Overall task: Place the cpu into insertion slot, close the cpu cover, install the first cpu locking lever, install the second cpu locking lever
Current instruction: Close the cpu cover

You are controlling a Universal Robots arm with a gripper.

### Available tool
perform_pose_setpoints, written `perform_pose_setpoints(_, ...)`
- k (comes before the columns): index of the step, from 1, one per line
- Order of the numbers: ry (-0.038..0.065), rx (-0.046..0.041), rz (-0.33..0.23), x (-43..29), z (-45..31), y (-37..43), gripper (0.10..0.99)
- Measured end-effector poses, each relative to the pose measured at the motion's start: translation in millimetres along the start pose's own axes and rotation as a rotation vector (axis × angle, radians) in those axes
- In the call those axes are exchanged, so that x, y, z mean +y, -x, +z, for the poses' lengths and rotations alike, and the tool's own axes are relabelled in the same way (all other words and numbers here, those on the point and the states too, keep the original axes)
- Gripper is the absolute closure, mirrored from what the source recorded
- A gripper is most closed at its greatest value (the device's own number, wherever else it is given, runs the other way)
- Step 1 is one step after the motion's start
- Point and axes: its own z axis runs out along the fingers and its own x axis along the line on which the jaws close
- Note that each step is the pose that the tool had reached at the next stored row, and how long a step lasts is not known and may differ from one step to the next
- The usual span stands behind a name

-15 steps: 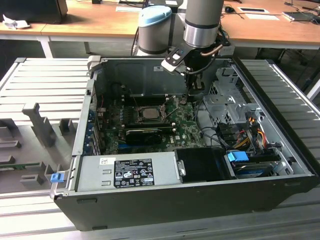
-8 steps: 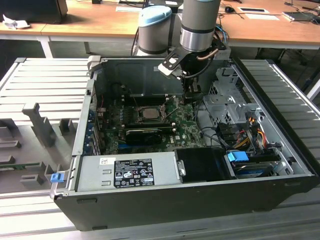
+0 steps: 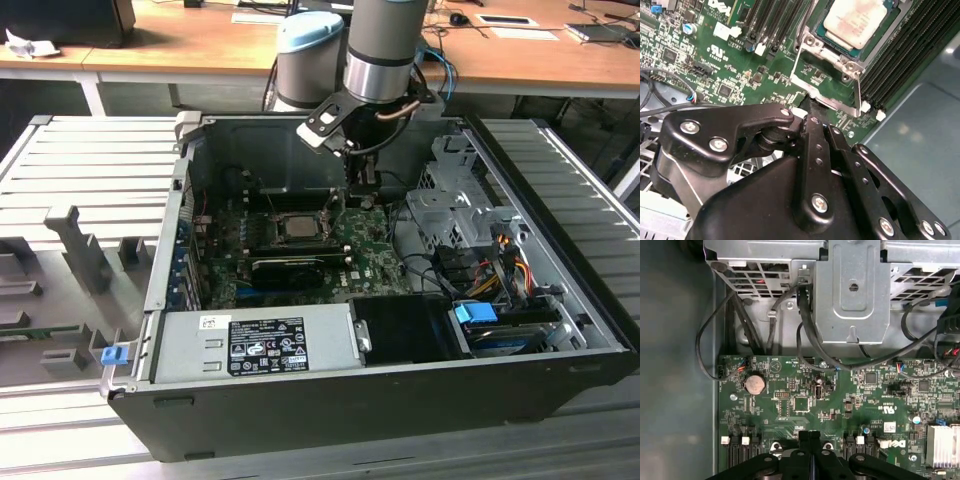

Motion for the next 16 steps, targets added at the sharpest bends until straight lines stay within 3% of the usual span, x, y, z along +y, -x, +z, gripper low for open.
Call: perform_pose_setpoints(16,0.000,0.0001,0.000,-16.4,0.3,-0.2,0.980)
